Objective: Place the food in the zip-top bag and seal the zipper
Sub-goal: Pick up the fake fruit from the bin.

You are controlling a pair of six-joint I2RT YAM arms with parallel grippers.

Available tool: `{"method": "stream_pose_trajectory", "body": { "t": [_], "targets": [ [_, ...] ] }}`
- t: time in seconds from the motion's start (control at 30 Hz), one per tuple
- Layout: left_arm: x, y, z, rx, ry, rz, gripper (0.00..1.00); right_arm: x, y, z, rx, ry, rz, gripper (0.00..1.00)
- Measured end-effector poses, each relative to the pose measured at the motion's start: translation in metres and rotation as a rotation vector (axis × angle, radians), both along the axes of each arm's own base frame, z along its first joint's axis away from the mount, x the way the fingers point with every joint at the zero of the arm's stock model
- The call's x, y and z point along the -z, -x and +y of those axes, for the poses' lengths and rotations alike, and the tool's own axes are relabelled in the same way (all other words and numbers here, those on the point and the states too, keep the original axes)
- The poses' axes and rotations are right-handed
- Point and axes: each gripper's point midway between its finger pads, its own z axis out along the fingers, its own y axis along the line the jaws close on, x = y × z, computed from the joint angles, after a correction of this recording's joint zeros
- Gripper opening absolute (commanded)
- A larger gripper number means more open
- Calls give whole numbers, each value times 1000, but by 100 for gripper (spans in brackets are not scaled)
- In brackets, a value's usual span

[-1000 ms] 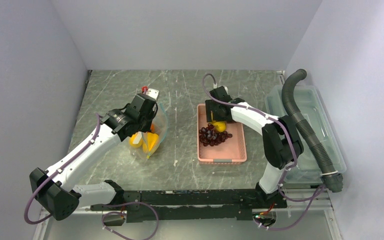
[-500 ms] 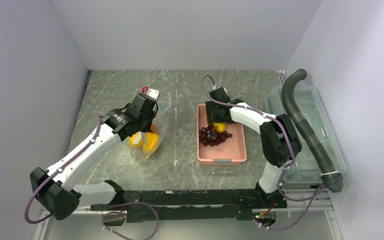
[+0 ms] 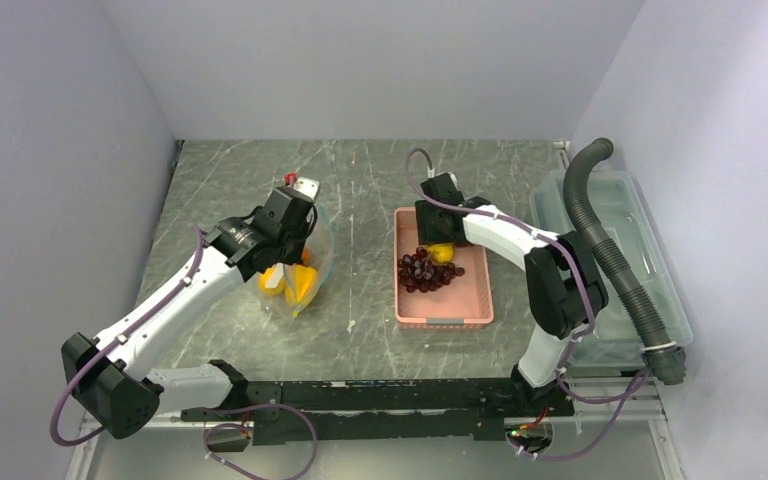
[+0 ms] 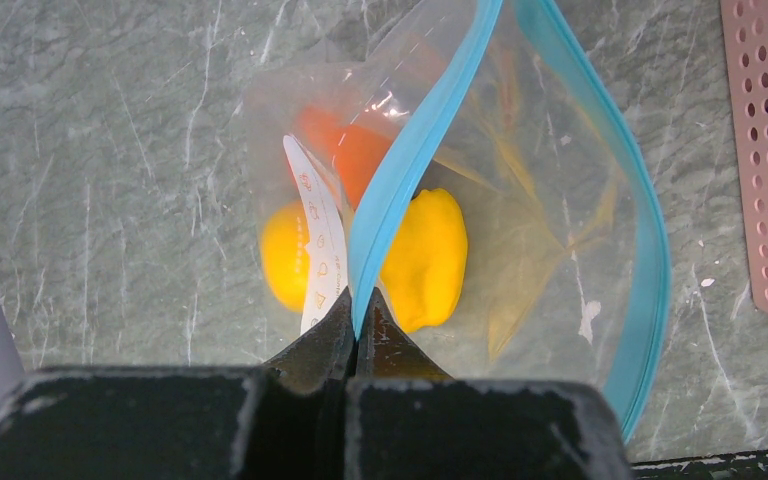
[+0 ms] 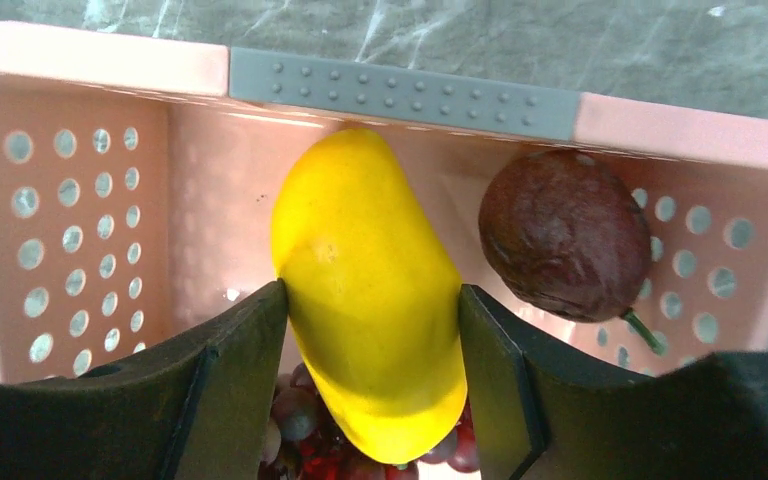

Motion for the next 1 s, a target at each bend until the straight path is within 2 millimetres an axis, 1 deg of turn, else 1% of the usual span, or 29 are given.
{"method": "stream_pose_trajectory", "body": {
  "t": [0.1, 0.33, 0.4, 0.43, 0.53, 0.6, 0.73, 0.83, 0.87, 0.93, 1.0],
  "targets": [
    [0, 0, 0, 0, 0, 0, 0, -13, 0, -4, 13, 4, -27, 32],
    [0, 0, 0, 0, 0, 0, 0, -66, 0, -8, 28, -43, -141, 31],
    [0, 0, 0, 0, 0, 0, 0, -78, 1, -8, 31, -59, -166, 31],
    [0, 0, 0, 0, 0, 0, 0, -82, 2, -9, 31, -65, -175, 33],
    [0, 0, 0, 0, 0, 0, 0, -89, 2, -9, 32, -73, -191, 44],
    [0, 0, 0, 0, 0, 0, 0, -89, 3, -9, 34, -74, -189, 53],
    [0, 0, 0, 0, 0, 0, 0, -82, 4, -8, 34, -74, -175, 62],
    [0, 0, 0, 0, 0, 0, 0, -68, 4, -5, 26, -69, -141, 65],
    [0, 0, 0, 0, 0, 0, 0, -59, 4, -4, 21, -64, -119, 65],
    [0, 0, 0, 0, 0, 0, 0, -48, 4, -3, 20, -53, -92, 66],
    [0, 0, 0, 0, 0, 0, 0, -32, 5, -3, 17, -40, -54, 67]
  ]
}}
